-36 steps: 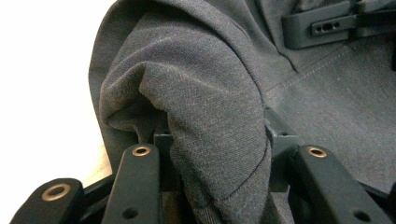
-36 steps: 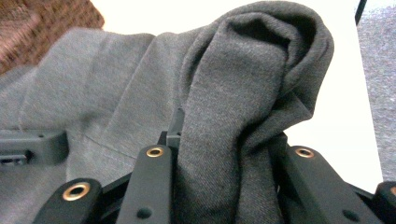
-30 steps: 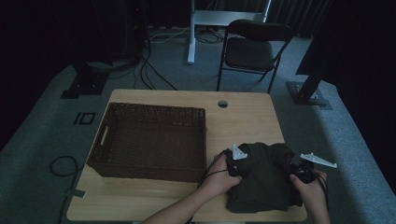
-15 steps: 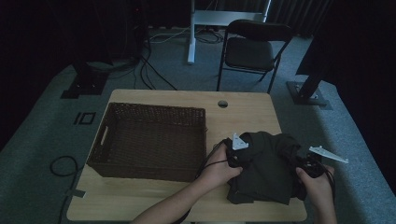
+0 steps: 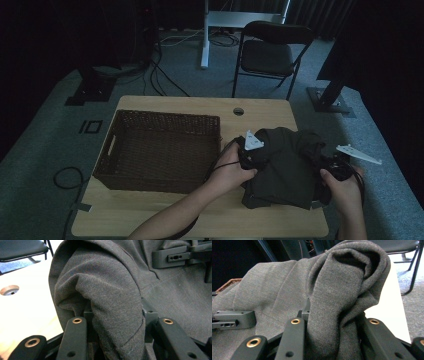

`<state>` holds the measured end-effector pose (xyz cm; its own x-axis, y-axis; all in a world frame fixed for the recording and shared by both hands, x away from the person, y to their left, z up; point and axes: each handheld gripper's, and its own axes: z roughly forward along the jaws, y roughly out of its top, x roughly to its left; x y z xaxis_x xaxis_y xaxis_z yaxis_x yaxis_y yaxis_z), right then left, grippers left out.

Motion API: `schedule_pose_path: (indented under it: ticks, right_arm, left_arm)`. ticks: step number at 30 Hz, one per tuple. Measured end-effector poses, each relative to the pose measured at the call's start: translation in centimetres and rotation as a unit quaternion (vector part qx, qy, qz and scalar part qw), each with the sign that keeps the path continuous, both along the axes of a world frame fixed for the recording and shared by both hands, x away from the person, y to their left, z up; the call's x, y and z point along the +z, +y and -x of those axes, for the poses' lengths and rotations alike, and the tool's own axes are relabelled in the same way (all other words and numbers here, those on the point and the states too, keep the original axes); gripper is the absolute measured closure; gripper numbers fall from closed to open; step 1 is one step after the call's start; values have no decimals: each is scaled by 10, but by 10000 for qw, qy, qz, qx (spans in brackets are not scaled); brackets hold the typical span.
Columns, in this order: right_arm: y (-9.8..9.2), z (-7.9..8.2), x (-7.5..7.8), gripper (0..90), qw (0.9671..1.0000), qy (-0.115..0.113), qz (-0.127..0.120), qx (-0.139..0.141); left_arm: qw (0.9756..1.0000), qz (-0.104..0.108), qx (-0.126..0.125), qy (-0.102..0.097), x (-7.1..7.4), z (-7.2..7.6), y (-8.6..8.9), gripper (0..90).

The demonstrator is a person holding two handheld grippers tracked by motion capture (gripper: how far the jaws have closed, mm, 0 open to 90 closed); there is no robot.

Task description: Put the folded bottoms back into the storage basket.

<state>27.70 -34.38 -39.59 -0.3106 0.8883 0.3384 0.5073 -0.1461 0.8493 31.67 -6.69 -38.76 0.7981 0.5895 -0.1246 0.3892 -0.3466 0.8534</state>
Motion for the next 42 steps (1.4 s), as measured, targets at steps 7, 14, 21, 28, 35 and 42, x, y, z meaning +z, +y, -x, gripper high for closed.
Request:
schedule_pose_path:
  ticks: [7,14,21,28,35,42]
  right_arm:
    - [13,-8,15,666,9999,-63,-8,99]
    - [27,-16,32,667,9996,-176,1,203]
    - [43,-22,45,667,9991,-271,9,339]
    - [61,-32,56,667,9984,-296,-29,473]
    - [85,-41,67,666,9974,-370,-44,611]
    - [113,-53,74,667,9959,-398,-64,807]
  left_arm:
    - [10000,-25,31,-48,16,-5,15,614]
    - [9999,18,89,-77,33,-10,31,615]
    - [9997,58,169,-136,45,-13,51,614]
    - [9994,153,284,-134,53,-17,72,614]
    - [9989,149,391,-209,65,-20,99,614]
    - [9982,178,538,-212,69,-24,128,614]
